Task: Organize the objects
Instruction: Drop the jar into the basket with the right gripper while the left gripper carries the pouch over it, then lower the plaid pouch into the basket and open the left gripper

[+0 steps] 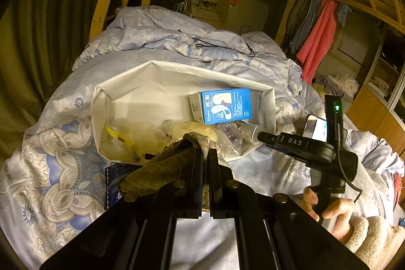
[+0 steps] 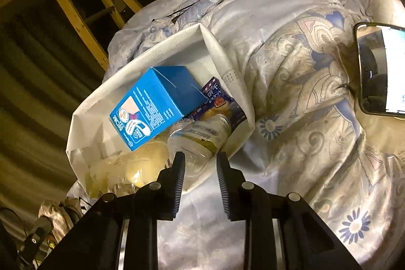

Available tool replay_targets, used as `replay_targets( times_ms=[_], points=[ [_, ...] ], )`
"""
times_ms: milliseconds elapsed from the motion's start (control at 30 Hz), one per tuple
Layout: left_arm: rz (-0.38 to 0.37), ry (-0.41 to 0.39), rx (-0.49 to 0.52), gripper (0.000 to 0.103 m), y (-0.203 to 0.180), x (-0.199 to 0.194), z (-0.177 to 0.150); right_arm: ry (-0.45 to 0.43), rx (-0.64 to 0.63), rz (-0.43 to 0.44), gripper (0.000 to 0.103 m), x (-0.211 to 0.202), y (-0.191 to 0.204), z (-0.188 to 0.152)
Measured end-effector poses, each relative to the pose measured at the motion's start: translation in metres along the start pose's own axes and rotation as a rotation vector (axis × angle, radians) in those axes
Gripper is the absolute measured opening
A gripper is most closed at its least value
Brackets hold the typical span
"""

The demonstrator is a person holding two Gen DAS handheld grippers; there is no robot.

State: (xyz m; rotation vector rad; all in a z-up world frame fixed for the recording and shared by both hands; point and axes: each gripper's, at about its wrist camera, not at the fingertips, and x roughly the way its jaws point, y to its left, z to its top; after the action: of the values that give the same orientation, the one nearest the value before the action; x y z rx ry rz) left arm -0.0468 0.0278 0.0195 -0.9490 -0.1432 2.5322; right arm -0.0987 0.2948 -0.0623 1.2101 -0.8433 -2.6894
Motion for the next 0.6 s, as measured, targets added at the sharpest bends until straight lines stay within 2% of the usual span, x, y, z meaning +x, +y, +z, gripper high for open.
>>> replay_targets(
  times_ms=[67, 167, 233, 300, 600],
  points=[
    [0.002, -0.003, -0.004, 0.003, 0.001, 0.0, 0.001, -0.003, -0.012, -0.005, 0.027, -0.006, 0.006, -0.002],
    [0.005, -0.01, -0.012, 0.003, 0.005, 0.001, 0.005, 0.007, -0.023, 0.062, 0.028, -0.013, 0.017, -0.003],
    [0.009, -0.017, -0.018, 0.003, 0.006, 0.002, 0.009, 0.021, -0.052, 0.104, 0.033, -0.016, 0.028, -0.005],
    [0.019, -0.024, -0.024, 0.003, 0.007, 0.003, 0.013, 0.035, -0.092, 0.123, 0.034, -0.016, 0.041, -0.007],
    [0.074, -0.041, -0.022, 0.003, 0.014, 0.021, 0.043, 0.066, -0.303, 0.078, 0.034, -0.009, 0.097, -0.029]
  ],
)
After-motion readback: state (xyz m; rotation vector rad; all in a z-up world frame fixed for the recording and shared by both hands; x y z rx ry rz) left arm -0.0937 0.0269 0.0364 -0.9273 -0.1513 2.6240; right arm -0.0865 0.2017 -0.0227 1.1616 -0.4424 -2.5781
